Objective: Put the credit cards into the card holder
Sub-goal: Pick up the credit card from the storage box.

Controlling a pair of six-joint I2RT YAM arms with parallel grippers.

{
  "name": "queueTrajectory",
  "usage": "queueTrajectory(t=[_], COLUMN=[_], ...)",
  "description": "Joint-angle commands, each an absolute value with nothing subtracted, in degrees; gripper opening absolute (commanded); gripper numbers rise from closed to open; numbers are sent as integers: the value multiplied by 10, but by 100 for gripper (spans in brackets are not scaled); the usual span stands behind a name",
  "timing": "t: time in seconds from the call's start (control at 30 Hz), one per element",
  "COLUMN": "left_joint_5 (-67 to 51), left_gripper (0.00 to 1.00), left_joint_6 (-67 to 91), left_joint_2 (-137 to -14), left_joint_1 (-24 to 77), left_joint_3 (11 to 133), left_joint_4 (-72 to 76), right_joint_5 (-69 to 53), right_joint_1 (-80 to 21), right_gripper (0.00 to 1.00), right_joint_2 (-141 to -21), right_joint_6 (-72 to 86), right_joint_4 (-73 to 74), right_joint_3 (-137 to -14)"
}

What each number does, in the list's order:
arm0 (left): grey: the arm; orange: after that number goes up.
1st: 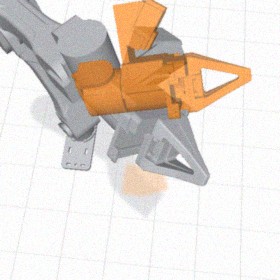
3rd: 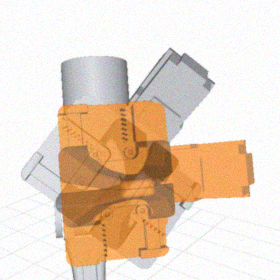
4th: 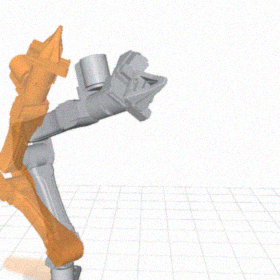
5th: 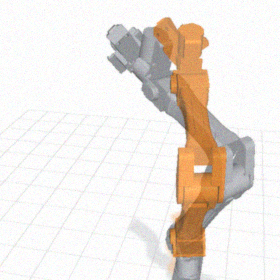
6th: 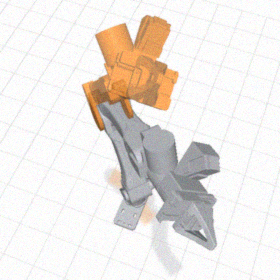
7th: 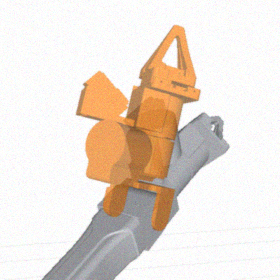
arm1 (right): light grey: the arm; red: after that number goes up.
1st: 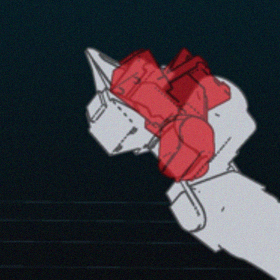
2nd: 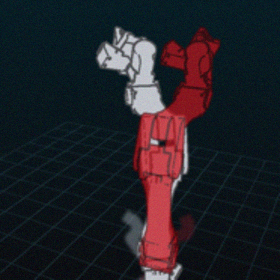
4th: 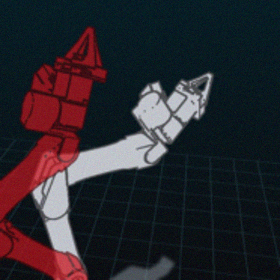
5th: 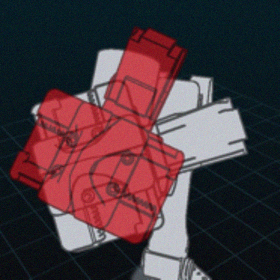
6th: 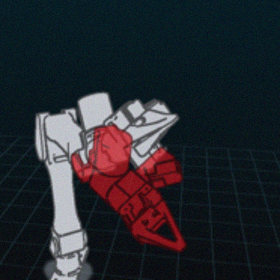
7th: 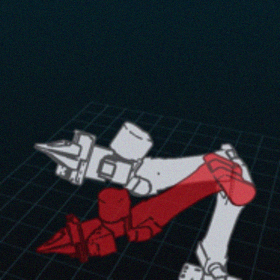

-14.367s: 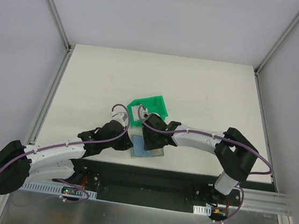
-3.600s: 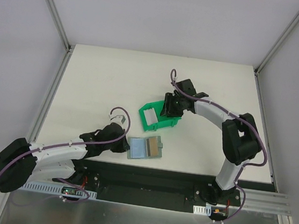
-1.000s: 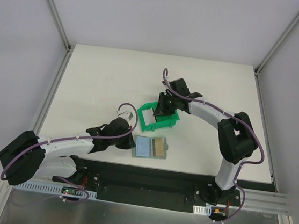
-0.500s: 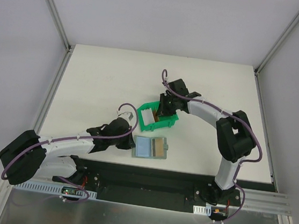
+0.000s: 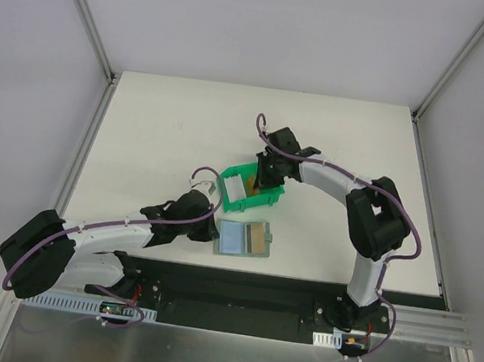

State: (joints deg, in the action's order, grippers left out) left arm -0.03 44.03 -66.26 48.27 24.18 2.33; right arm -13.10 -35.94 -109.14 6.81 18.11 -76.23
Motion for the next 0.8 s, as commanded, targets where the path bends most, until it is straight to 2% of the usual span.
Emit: queueTrajectory(t=[0.0,0.37,0.43,0.5,0.63,0.77], left_joint_5=[-11,-16,-16,-16,-15,-18], left_gripper=[0,0,0,0,0,0], left_joint_6=[430,432,435,438,445,450], left_joint_2=[-659,-656,-656,-655,-656,-658], left_joint_1=[477,478,478,477,477,477], left_joint_3=[255,255,254,253,254,254], left_joint_4=[29,29,28,28,29,28], right_joint_5=[-66,-11,33,112,361,493], right_joint_1=[-365,-375,-395,-434,-532,-590], right_gripper=[0,0,0,0,0,0], right_joint_2=[-1023,-894,-868,-849,-844,-869], right_joint_6=[40,35,45,51,103,187], right_joint_4=[214,234,236,255,334,419], right_joint_3=[-781,-756,-744,-744,-764,-792])
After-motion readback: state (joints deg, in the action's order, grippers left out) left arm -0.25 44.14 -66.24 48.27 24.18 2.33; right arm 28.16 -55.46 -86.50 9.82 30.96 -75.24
